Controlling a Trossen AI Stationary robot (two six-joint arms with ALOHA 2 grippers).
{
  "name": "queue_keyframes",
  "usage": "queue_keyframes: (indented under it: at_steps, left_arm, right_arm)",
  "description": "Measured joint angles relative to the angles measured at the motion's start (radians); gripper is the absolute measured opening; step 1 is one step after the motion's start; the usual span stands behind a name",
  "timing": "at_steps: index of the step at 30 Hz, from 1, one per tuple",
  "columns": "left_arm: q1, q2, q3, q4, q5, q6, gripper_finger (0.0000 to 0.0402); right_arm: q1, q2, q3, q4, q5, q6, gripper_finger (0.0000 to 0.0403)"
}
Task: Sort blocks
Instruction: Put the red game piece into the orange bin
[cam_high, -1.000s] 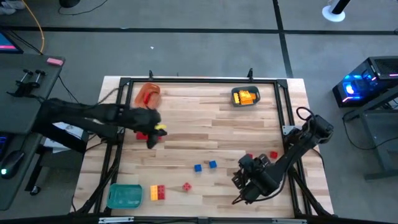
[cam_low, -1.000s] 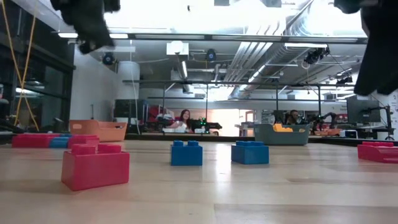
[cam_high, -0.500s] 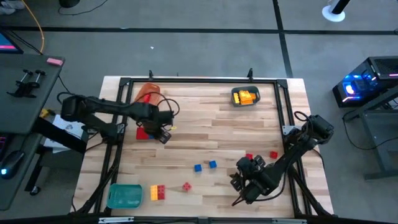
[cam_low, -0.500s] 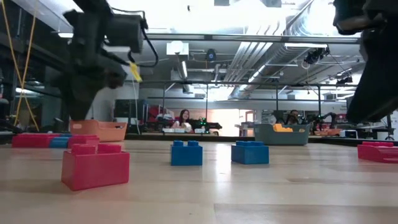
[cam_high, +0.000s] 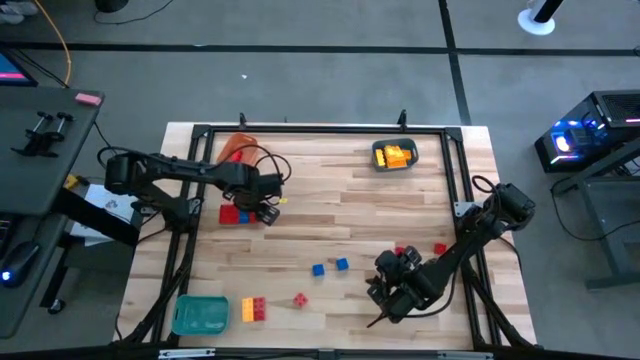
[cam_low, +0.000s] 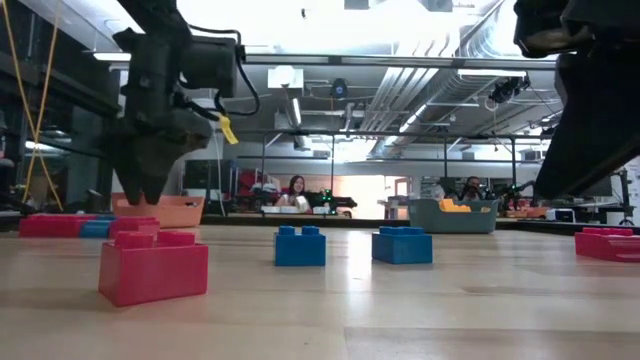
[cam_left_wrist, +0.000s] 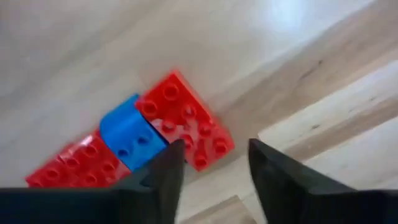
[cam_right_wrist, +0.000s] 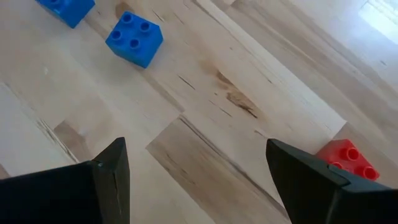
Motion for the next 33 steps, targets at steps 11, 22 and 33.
queue_keyframes:
  at_steps: [11, 22, 33]
  left_arm:
    - [-0.002, 0.0, -0.054, -0.002, -0.051, 0.029, 0.0002]
    - [-0.043, 0.0, -0.073, 0.191, -0.12, 0.148, 0.0]
    - [-0.117, -0.035, 0.055, 0.138, -0.096, 0.252, 0.0]
  right_arm:
    - [0.0, 0.0, 0.0, 0.016, -0.001, 0.003, 0.0258]
    - [-0.003, 0.0, 0.0, 0.028, -0.001, 0.003, 0.0258]
    - [-0.02, 0.0, 0.0, 0.063, 0.002, 0.001, 0.0258]
